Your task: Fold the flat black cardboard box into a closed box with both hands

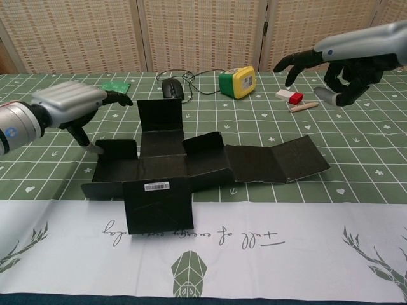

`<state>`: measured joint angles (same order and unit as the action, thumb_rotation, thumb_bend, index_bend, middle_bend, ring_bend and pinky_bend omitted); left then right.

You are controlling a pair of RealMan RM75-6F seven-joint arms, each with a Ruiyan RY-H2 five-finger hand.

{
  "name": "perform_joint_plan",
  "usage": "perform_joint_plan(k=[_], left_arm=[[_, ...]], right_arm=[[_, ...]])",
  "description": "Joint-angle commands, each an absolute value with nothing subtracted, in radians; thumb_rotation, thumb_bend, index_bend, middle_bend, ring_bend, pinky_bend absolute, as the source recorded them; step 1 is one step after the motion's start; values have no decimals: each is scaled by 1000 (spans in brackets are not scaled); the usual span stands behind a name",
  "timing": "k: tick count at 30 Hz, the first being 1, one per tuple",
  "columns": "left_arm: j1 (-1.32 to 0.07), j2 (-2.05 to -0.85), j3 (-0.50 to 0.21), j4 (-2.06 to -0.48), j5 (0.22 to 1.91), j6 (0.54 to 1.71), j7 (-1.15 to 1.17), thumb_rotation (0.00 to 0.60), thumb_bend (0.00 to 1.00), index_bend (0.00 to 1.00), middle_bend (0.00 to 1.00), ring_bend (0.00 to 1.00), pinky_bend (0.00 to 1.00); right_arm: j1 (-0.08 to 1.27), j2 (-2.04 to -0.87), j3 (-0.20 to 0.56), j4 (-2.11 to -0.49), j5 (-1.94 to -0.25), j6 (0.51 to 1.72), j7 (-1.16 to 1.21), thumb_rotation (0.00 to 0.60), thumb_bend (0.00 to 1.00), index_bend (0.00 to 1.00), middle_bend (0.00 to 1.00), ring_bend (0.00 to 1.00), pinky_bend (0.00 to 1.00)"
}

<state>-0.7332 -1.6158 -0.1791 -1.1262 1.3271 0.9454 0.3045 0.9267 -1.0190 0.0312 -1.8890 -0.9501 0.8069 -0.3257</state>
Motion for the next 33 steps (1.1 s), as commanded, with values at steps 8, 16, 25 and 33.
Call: perform_joint_plan(k=[8, 16, 25, 33], left_arm=[[-645, -1500, -172, -1256, 1323, 1069, 234, 600, 106, 158, 174, 694, 953], [-516, -1374, -146, -1399, 1405, 1301, 183, 600, 106, 194, 174, 708, 986], [-454, -1276, -142, -1507, 1388, 1344, 177, 600, 106, 188, 174, 699, 985], [-429, -1254, -114, -1538, 1413, 1345, 174, 600, 107, 177, 174, 695, 985]], right_arm=[[911, -1012, 22, -1909, -954, 811, -354, 600, 657, 5, 137, 736, 937], [947, -1097, 24, -1898, -858, 869, -503, 600, 293, 20, 161, 736, 937], [1094, -1243, 24, -1896, -544, 940, -780, 600, 185, 94, 187, 736, 937], [1217, -1384, 17, -1835, -318, 1013, -967, 600, 185, 94, 187, 736, 937]])
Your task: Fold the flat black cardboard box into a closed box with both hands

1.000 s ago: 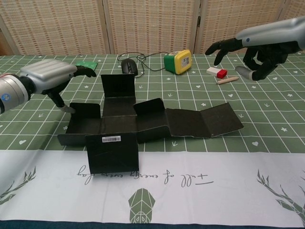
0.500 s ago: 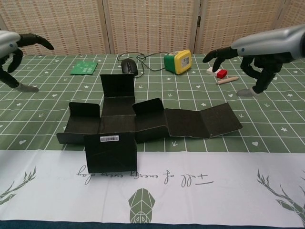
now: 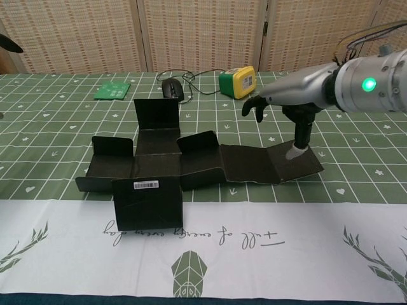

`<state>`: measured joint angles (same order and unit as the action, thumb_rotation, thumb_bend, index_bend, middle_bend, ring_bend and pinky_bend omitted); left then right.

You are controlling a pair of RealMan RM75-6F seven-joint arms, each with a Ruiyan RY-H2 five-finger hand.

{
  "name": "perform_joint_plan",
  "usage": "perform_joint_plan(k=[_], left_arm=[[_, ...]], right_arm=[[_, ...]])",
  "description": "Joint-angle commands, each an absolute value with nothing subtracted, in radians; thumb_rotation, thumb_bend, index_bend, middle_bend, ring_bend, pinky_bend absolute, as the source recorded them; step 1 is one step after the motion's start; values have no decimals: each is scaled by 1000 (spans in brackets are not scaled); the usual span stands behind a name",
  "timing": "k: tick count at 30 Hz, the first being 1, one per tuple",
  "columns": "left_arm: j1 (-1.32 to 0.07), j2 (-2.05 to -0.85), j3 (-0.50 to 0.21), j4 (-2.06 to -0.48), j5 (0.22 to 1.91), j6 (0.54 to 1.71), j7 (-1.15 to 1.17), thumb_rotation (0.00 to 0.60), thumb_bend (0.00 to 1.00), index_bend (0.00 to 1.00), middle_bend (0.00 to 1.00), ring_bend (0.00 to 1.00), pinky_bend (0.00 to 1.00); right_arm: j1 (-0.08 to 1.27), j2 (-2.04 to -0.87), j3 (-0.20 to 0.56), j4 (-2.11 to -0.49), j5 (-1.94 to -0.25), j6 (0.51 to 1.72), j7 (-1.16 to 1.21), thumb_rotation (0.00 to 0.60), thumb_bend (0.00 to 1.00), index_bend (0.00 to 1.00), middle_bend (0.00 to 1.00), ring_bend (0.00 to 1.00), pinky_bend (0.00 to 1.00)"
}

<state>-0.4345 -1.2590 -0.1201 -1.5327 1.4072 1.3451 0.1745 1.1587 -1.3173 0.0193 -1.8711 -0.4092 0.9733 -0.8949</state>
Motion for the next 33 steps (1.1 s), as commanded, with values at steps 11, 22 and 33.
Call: perform_joint_plan(k=[11, 22, 33], left_arm=[[-401, -1229, -99, -1552, 1450, 1365, 137, 600, 106, 172, 174, 692, 985], [-391, -1223, -93, -1550, 1469, 1362, 125, 600, 107, 169, 174, 692, 984], [-392, -1229, -94, -1535, 1480, 1349, 112, 600, 107, 166, 174, 691, 985]], right_arm=[[1311, -1515, 34, -1727, -141, 1065, -1101, 600, 185, 94, 176, 736, 937], [1348, -1609, 49, -1646, -48, 1084, -1179, 600, 62, 94, 140, 736, 937], [1348, -1676, 94, -1597, 15, 1119, -1202, 600, 50, 17, 109, 736, 937]])
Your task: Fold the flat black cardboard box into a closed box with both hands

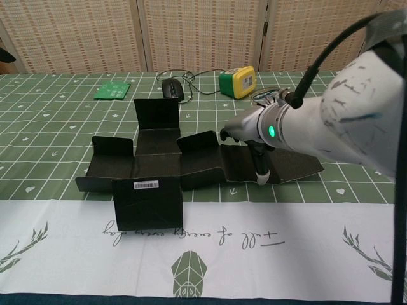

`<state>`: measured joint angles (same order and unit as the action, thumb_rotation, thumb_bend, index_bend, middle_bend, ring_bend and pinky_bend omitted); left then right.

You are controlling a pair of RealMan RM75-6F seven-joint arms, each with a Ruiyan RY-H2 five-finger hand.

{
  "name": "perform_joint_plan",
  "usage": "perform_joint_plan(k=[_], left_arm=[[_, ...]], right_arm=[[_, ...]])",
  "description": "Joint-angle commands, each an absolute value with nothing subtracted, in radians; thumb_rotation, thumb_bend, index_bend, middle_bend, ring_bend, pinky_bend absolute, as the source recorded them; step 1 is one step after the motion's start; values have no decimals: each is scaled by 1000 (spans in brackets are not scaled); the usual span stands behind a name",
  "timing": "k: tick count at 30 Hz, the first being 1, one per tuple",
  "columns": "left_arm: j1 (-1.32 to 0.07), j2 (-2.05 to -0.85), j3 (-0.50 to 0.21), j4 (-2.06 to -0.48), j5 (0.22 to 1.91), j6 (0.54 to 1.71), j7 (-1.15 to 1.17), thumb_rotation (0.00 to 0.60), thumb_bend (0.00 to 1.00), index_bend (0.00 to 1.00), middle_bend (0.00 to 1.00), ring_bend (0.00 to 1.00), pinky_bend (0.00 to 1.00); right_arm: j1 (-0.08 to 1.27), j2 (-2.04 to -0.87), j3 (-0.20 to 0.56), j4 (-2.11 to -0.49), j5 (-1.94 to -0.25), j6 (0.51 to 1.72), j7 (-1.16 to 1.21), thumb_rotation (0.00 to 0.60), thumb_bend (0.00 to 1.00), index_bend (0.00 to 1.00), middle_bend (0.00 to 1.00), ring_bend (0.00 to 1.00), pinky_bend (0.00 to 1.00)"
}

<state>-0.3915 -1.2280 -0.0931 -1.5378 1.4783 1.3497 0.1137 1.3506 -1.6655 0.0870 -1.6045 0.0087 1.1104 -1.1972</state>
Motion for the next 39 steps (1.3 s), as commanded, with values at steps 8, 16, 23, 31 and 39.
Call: perform_joint_plan(k=[8, 16, 23, 31, 39], left_arm=[[-392, -1233, -93, -1528, 1488, 1343, 101, 600, 107, 165, 174, 691, 985], [-390, -1233, -93, -1526, 1492, 1342, 94, 600, 106, 165, 174, 690, 985], [-388, -1235, -92, -1521, 1495, 1340, 82, 600, 106, 164, 174, 690, 984], [-387, -1242, -93, -1506, 1501, 1343, 72, 600, 107, 165, 174, 690, 985], [-402, -1271, -99, -1425, 1514, 1334, 19, 600, 107, 215, 174, 703, 985]], right_arm=[[1328, -1708, 122, -1566, 21, 1136, -1200, 600, 47, 0, 98, 736, 937], [1324, -1735, 139, -1536, 39, 1145, -1239, 600, 46, 0, 98, 736, 937], [1319, -1757, 153, -1515, 50, 1154, -1274, 600, 47, 0, 98, 736, 937], [1307, -1777, 167, -1494, 44, 1160, -1294, 600, 102, 0, 134, 738, 937], [1270, -1752, 178, -1530, -48, 1162, -1246, 600, 224, 121, 248, 786, 944]])
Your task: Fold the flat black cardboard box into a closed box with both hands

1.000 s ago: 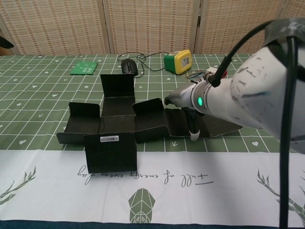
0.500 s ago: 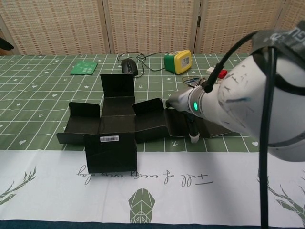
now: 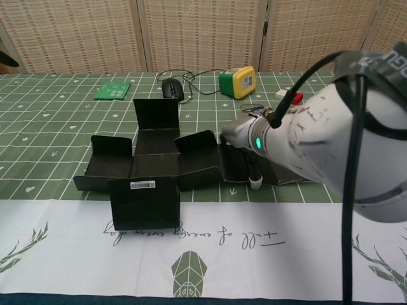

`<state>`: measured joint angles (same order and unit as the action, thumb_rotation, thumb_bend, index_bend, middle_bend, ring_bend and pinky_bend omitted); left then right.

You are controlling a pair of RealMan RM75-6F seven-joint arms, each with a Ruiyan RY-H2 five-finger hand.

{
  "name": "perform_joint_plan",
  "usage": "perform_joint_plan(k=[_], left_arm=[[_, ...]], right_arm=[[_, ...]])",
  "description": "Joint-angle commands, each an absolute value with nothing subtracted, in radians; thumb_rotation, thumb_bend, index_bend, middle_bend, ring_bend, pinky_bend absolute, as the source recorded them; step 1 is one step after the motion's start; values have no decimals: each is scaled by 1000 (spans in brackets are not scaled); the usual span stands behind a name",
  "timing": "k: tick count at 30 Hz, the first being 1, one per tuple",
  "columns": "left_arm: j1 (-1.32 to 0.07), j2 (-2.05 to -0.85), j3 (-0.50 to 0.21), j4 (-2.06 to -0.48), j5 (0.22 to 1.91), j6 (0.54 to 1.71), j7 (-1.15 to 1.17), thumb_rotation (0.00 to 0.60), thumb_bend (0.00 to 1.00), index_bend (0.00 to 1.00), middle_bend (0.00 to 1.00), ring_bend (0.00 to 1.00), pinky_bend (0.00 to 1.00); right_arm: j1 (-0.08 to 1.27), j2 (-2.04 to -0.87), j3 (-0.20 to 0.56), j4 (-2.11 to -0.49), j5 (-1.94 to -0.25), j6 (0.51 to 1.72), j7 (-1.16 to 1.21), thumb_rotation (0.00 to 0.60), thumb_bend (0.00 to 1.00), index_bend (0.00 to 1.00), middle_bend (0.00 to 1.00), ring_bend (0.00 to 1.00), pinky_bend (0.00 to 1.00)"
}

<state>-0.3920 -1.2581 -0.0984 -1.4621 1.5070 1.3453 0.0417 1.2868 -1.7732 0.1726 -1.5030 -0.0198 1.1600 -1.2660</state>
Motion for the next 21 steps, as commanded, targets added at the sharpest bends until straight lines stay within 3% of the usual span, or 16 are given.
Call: perform_joint_plan(k=[1, 13, 21], left_arm=[[-407, -1276, -98, -1410, 1517, 1328, 12, 600, 107, 217, 174, 705, 985], [-511, -1410, -56, -1136, 1607, 1225, -95, 600, 107, 200, 175, 727, 985], [-567, -1497, -10, -995, 1662, 1174, -117, 600, 105, 16, 87, 703, 988]], right_arm=[[1266, -1742, 178, -1541, -58, 1162, -1241, 600, 228, 124, 250, 786, 944], [1212, -1669, 141, -1602, -173, 1120, -1177, 600, 242, 132, 254, 787, 944], [1198, -1653, 123, -1609, -210, 1107, -1156, 600, 246, 133, 253, 789, 944]])
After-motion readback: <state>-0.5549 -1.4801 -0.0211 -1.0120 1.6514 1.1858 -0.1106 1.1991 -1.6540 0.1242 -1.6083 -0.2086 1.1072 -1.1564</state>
